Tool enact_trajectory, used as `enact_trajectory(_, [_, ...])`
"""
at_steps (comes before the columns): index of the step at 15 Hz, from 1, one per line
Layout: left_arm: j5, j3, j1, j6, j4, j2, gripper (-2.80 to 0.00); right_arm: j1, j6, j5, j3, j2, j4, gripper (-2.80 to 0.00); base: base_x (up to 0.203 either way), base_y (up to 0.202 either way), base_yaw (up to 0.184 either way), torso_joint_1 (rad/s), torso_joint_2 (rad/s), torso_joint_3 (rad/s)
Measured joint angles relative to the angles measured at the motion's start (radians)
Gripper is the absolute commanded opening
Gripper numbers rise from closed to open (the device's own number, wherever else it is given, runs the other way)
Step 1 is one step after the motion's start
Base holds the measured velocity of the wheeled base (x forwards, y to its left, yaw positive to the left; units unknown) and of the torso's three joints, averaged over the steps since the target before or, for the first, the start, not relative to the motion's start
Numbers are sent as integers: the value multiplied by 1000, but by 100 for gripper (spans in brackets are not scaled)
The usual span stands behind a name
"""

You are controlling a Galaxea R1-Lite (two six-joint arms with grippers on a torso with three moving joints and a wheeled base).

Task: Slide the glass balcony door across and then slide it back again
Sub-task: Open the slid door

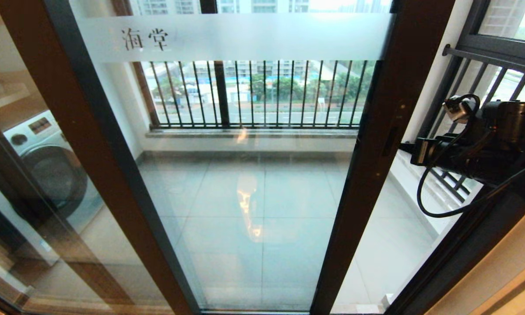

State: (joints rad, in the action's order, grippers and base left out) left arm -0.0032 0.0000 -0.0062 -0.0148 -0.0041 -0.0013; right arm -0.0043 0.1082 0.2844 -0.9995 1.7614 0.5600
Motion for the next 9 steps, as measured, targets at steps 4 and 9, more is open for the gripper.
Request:
enact_trajectory(4, [1,0,0,-1,0,0,-280,33,16,-29,-25,13,-1,-280,0,0,0,0,0,0])
enact_trajectory(9, [0,0,0,0,0,0,-280,62,25,-33,-23,8,-1,-280,0,0,0,0,0,0])
